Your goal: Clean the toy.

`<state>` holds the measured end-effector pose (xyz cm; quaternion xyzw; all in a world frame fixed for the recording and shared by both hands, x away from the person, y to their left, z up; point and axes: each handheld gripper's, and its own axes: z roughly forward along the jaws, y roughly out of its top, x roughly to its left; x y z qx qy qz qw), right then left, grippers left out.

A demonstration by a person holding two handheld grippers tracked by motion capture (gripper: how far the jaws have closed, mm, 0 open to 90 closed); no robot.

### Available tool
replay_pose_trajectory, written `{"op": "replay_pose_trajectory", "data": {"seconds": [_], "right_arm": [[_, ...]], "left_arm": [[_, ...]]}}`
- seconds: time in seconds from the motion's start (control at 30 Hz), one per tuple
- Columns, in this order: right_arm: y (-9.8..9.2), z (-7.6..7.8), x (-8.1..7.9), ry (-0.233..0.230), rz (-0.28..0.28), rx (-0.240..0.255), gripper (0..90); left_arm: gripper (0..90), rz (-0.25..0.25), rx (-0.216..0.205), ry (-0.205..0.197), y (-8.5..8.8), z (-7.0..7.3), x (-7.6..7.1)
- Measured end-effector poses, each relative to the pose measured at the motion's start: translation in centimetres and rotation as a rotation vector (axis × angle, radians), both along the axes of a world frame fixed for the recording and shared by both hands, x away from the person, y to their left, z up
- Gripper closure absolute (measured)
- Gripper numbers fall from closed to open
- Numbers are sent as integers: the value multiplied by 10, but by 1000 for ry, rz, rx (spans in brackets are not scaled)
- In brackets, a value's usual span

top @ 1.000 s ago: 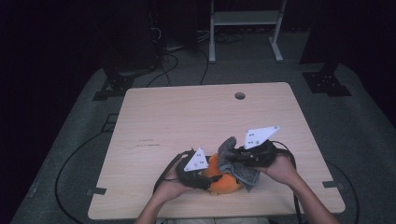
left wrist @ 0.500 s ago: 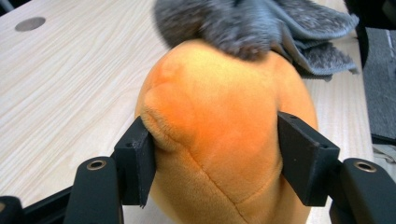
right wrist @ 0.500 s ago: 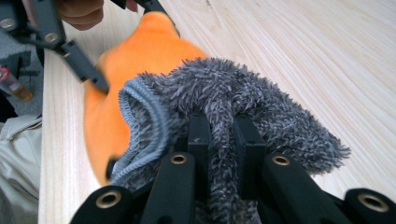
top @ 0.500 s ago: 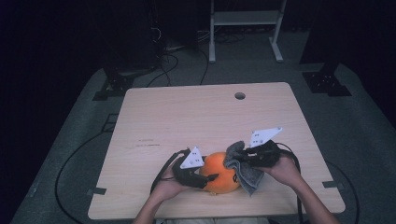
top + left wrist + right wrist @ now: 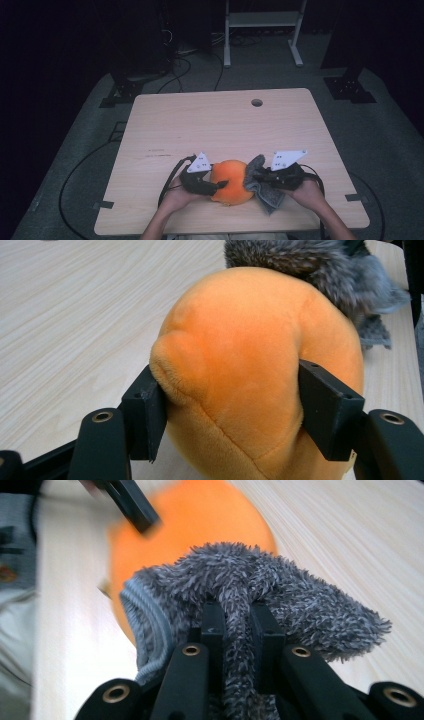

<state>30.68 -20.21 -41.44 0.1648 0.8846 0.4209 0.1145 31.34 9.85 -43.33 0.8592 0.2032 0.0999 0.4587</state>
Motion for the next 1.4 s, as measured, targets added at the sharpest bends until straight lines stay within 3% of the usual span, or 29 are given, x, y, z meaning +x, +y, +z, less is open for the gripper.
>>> {"op": "replay_pose_trajectory", "data": {"seconds": [0.1, 0.17, 0.3, 0.37, 0.47, 0.53, 0.67, 0.73, 0.83, 0.93, 1.07, 1.13, 1.27, 1.4], "right_arm": [[-13, -8, 0, 27, -41, 14, 791], [-14, -7, -5, 9, -40, 39, 790], [-1, 4, -18, -56, 33, 84, 790], [9, 7, -21, -71, 64, 83, 790], [17, 1, -15, -71, 66, 27, 792], [15, -2, -10, -45, 54, 59, 792], [10, -4, -3, -38, 21, 66, 792], [9, -5, 0, -36, 15, 74, 792], [6, -7, 4, -34, 7, 79, 791], [0, -10, 9, -21, -14, 87, 791], [-10, -13, 9, -9, -67, 44, 791], [-11, -9, 3, -27, -74, 46, 793], [4, 7, -15, -104, -26, 56, 793], [27, 15, -19, -131, 32, 29, 793]], "left_arm": [[340, 5, 12, -12, -2, 0, 0], [332, 16, 15, -18, -3, 0, -1], [326, 30, 10, -15, -4, -1, 1], [317, 30, 12, -19, -5, 0, 1], [217, 23, 0, 2, -2, 6, 2], [160, 17, -14, -10, 4, 12, 2], [103, 22, -29, -17, 12, 17, 1], [144, 5, -19, -13, 12, 14, 2], [320, -45, -38, 1, 11, 9, 3], [387, -35, -54, 17, 10, 8, 4], [412, -16, -35, 13, 9, 7, 4], [419, 0, -23, 7, 7, 7, 3], [426, 38, -1, -15, 2, 7, 2], [411, 41, 21, -24, 0, 9, 0]]}}
